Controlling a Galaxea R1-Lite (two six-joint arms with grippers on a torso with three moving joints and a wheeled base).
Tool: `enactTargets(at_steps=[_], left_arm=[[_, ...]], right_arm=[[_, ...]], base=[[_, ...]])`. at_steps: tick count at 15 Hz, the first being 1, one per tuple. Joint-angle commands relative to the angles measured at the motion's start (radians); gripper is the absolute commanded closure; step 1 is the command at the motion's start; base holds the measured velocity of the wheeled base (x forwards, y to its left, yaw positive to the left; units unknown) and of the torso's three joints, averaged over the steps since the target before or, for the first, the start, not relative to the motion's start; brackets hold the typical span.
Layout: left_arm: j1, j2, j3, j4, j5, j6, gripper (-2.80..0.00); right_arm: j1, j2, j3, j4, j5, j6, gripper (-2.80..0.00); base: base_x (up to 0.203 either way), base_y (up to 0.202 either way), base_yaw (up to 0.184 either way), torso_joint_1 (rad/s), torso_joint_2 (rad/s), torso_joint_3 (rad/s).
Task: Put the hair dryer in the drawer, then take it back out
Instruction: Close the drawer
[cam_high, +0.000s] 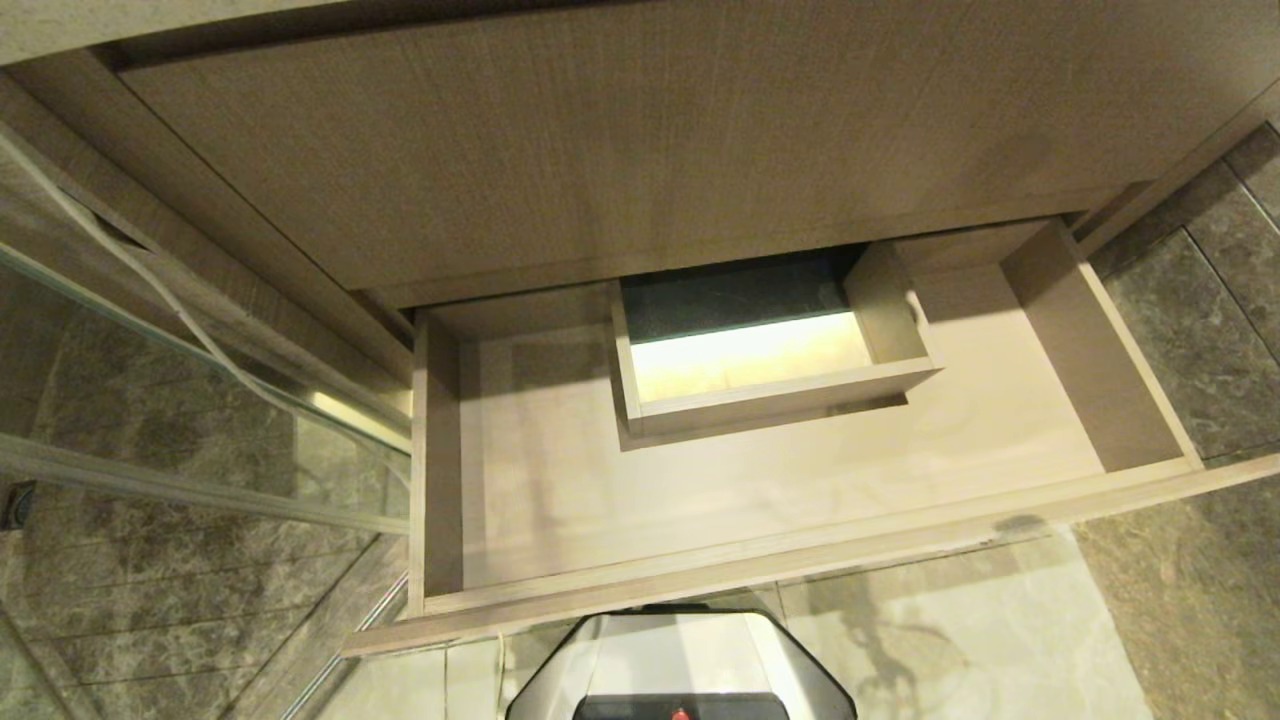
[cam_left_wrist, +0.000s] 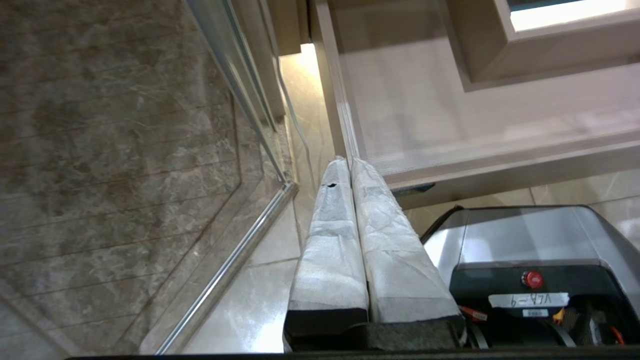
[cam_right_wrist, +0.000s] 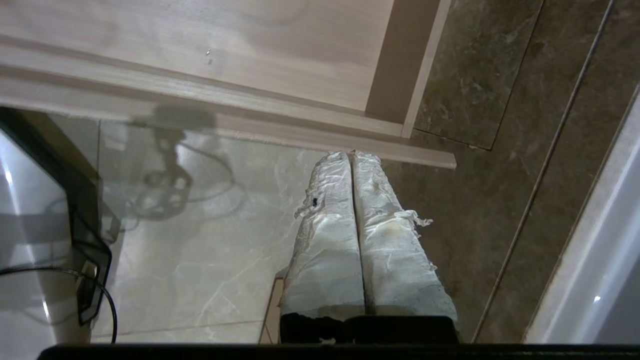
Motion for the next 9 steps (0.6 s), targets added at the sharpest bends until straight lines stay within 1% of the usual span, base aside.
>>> enactTargets(at_steps=[1,4,6,7,9], left_arm=[[0.0,0.0,0.0,0.0,0.001,-0.001,0.0],[0.0,0.0,0.0,0.0,0.001,-0.001,0.0],[0.0,0.0,0.001,-0.001,0.001,-0.001,0.0],[0.0,0.0,0.001,0.0,0.001,-0.001,0.0],[0.0,0.0,0.0,0.0,0.001,-0.001,0.0]], right_arm=[[-0.013,0.06,0.0,-0.003,-0.001,0.005,0.0],[-0.048,0.123,-0.008,-0.009,0.0,0.005,0.0],[-0.085,0.186,-0.001,-0.007,0.004,0.004,0.0],[-0.106,0.234,0.001,-0.007,0.007,0.004,0.0],[-0.163,0.322,0.002,0.0,0.011,0.004,0.0]], base=[[0.0,0.0,0.0,-0.053,0.39,0.354],[0.0,0.0,0.0,-0.023,0.38,0.355],[0.0,0.0,0.0,0.055,0.28,0.408],[0.0,0.0,0.0,0.145,0.13,0.35],[0.0,0.0,0.0,0.123,0.05,0.196]])
